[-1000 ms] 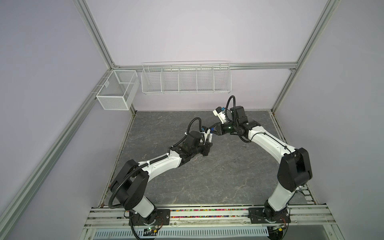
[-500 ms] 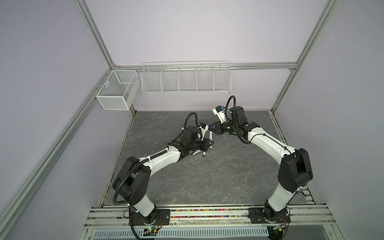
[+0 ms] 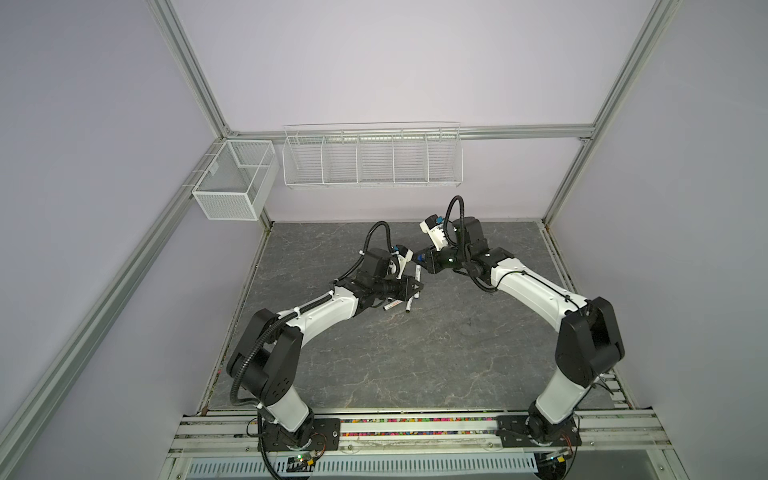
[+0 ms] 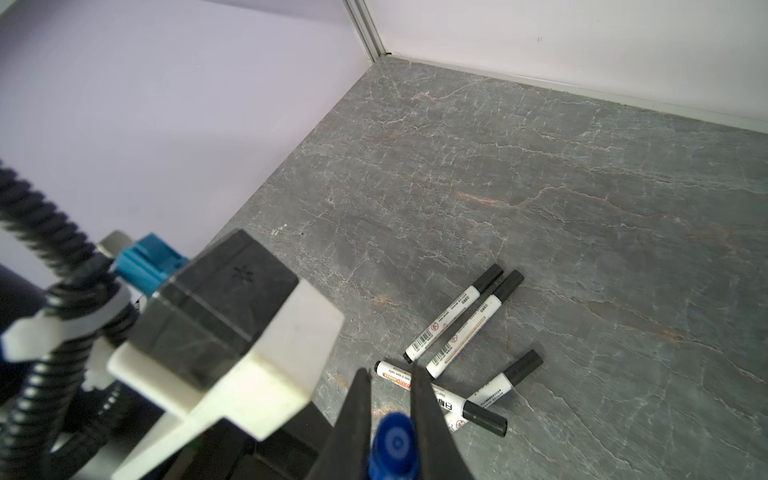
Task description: Insert the pens into the pen caps
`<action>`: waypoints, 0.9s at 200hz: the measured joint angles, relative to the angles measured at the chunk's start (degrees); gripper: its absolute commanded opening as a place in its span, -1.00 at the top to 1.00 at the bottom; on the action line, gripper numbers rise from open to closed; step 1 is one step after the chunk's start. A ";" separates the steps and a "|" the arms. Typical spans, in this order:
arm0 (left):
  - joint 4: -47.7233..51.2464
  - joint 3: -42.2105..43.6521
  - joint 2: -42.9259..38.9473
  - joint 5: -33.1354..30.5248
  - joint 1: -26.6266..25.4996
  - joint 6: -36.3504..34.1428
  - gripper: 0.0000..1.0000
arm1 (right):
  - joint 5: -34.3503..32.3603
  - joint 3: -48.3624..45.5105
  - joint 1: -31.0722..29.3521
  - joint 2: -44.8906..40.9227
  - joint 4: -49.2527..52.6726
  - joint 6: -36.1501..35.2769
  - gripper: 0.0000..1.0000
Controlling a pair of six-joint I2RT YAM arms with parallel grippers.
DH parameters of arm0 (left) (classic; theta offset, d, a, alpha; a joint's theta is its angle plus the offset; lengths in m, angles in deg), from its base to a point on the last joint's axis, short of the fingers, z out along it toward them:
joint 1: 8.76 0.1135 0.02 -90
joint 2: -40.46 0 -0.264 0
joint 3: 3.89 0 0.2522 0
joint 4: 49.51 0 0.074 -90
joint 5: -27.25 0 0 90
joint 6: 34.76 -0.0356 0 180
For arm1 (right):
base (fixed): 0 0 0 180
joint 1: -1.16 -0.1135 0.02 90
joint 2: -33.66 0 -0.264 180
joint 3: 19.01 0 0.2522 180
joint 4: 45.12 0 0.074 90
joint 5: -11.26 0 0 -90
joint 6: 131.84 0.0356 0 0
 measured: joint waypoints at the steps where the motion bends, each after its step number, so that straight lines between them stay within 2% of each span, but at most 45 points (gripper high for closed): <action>1: 0.02 0.00 0.00 0.02 0.00 -0.02 1.00 | -0.09 0.00 -0.09 0.00 0.00 -0.04 0.86; 32: 0.31 0.02 0.00 0.09 0.72 -0.42 1.00 | -1.70 -0.42 -1.11 -0.02 -1.14 -1.38 0.86; 82: -6.36 0.15 0.00 3.30 0.72 1.73 1.00 | 12.28 -4.98 8.11 -2.91 -4.66 5.64 0.84; 112: -17.97 0.72 -2.25 -6.73 6.34 8.37 1.00 | 16.50 -9.57 11.91 -3.10 7.34 5.57 0.83; 124: -20.55 0.87 -3.23 -9.14 6.73 9.29 1.00 | 17.55 -10.49 11.98 -2.38 10.34 6.05 0.83; 158: -22.62 2.36 -3.78 -10.49 2.78 9.84 1.00 | 19.34 -10.45 11.56 -2.47 12.72 7.04 0.84; 180: -21.38 2.89 -3.43 -8.07 1.84 9.40 0.96 | 19.45 -10.08 11.61 -2.91 12.81 7.52 0.84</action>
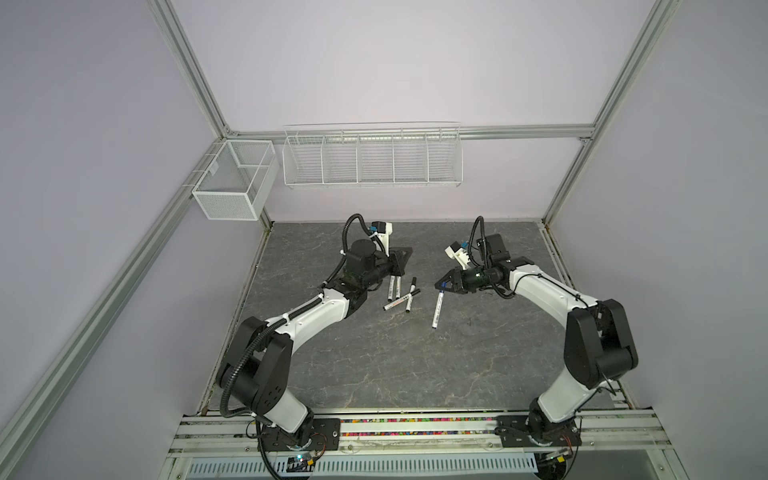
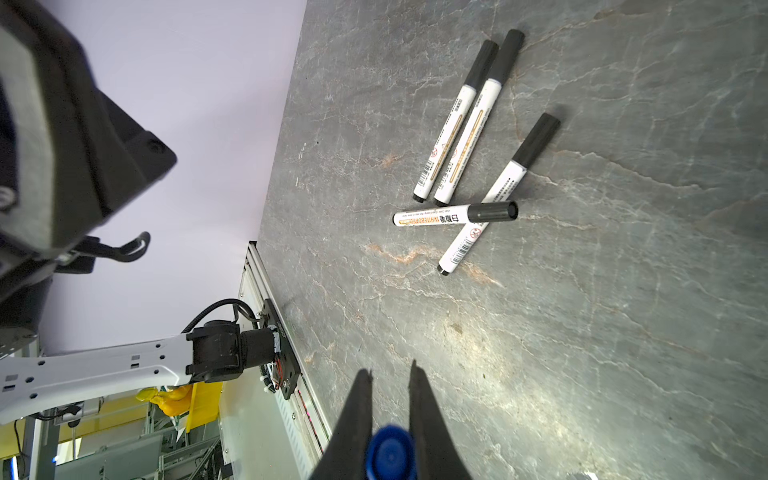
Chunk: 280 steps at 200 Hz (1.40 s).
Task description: Insert the pens into the pen caps
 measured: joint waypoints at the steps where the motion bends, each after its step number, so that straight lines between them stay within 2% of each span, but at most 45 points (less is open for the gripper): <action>1: 0.04 0.00 0.02 0.07 0.00 -0.02 0.94 | -0.02 0.00 0.02 -0.02 -0.02 0.00 0.84; 5: 0.37 0.00 0.09 0.72 -0.02 -0.26 0.87 | -0.09 0.04 0.07 -0.26 0.00 0.26 0.84; 9: 0.72 0.04 0.15 1.31 -0.07 -0.48 0.64 | -0.11 0.07 0.11 -0.46 -0.04 0.37 0.84; 15: 1.33 0.11 0.22 2.12 -0.11 -0.94 0.54 | -0.28 0.09 0.17 -0.83 -0.13 0.63 0.84; 65: 10.01 1.05 0.22 5.88 -2.69 -7.52 0.26 | -2.45 0.68 3.52 -3.82 -2.51 4.04 0.85; 110: 15.39 0.26 2.10 7.89 -5.86 -11.54 0.06 | -3.80 0.92 3.82 -5.62 -3.69 5.09 0.85; 158: 18.91 -3.17 5.05 10.25 -7.10 -13.73 -0.04 | -4.13 0.92 3.82 -6.32 -4.52 5.31 0.85; 228: 19.76 -7.69 8.96 13.68 -7.30 -14.53 -0.04 | -6.21 0.94 3.82 -8.13 -4.70 5.27 0.85; 280: 19.71 -8.02 11.17 12.63 -8.74 -14.47 -0.03 | -6.71 0.94 3.82 -9.20 -4.61 5.38 0.85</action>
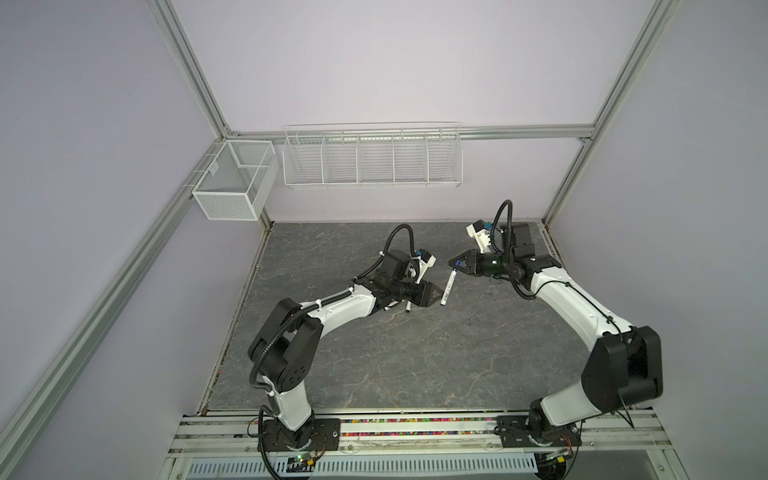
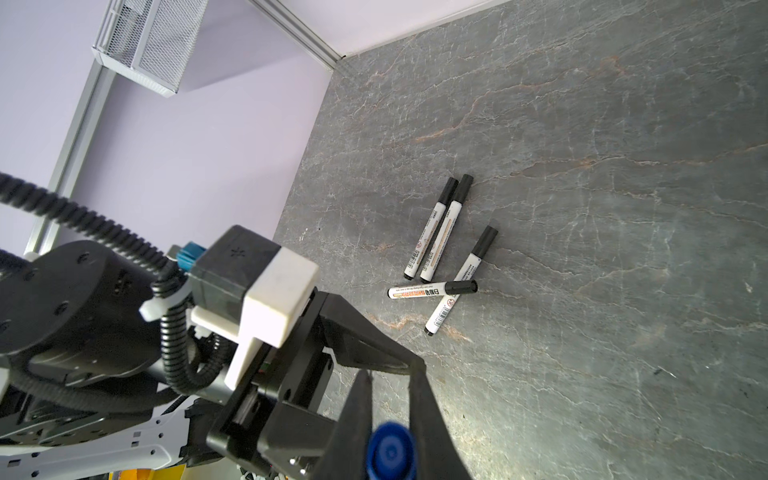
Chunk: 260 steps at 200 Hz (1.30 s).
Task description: Insert the pens into the pen caps
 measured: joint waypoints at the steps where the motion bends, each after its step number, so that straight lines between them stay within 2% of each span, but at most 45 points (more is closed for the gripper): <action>1: 0.00 0.00 0.02 -0.02 -0.02 0.00 -0.03 | 0.00 0.00 0.00 0.00 0.00 0.02 0.85; 73: 0.02 0.00 0.66 -3.48 -1.46 0.00 -0.01 | 0.07 0.00 0.04 0.00 -0.11 0.76 0.86; 146: 0.04 0.00 0.68 -3.80 -1.51 -0.04 0.03 | 1.22 0.00 0.44 0.00 -1.40 2.36 0.85; 189: 0.83 -0.02 0.52 -4.55 -1.60 -0.50 -0.01 | 0.94 0.00 0.46 0.00 -1.38 2.40 0.86; 231: 4.70 -0.02 -2.03 -7.21 -1.29 -3.04 -0.07 | -3.21 0.00 1.05 0.00 0.83 0.42 0.86; 260: 6.34 -1.40 -3.58 -6.36 -0.83 -4.44 -0.10 | -7.69 0.00 1.20 0.00 4.09 -2.03 0.86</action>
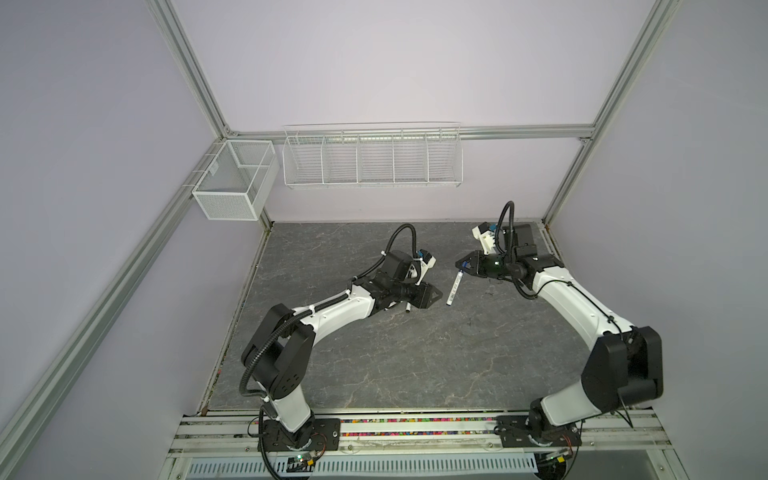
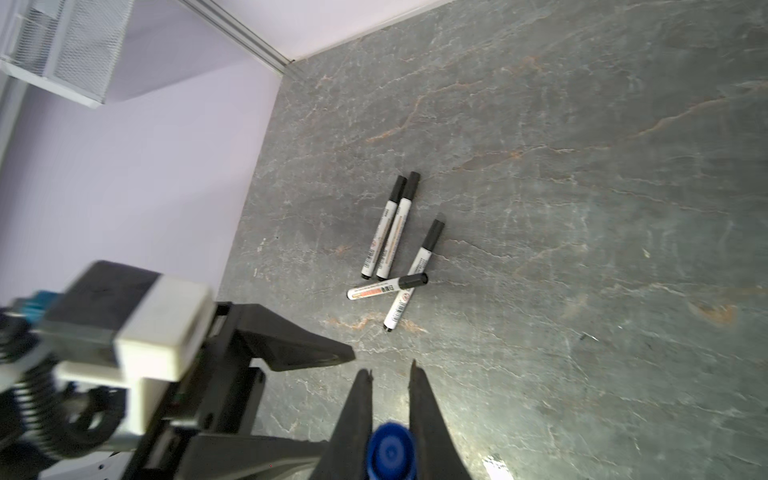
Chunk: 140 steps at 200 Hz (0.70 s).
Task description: Insert the pens into the pen caps
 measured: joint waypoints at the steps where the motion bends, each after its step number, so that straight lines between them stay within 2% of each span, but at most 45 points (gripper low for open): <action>1: -0.02 -0.04 0.00 0.04 0.00 0.00 -0.11 | -0.13 0.00 0.00 0.00 0.11 -0.09 0.85; 36: 0.31 -3.50 0.61 3.23 -0.35 -0.15 -0.10 | -0.79 0.28 -0.13 0.24 0.59 -0.39 0.85; 61: 0.13 -6.73 2.86 4.52 -1.55 -0.39 -0.09 | 1.62 0.74 -0.61 0.76 -1.84 1.18 0.85; 89: 0.13 -7.43 4.85 5.62 -2.19 -0.37 0.01 | 4.66 0.94 -0.90 0.81 -4.48 3.23 0.85; 112: 0.13 -7.45 6.05 5.95 -2.21 -0.44 0.22 | 6.32 1.16 -0.87 0.81 -5.90 4.17 0.85; 140: -0.20 -7.45 7.08 6.03 -2.21 0.46 0.75 | 7.93 1.16 -0.87 0.81 -6.67 5.01 0.85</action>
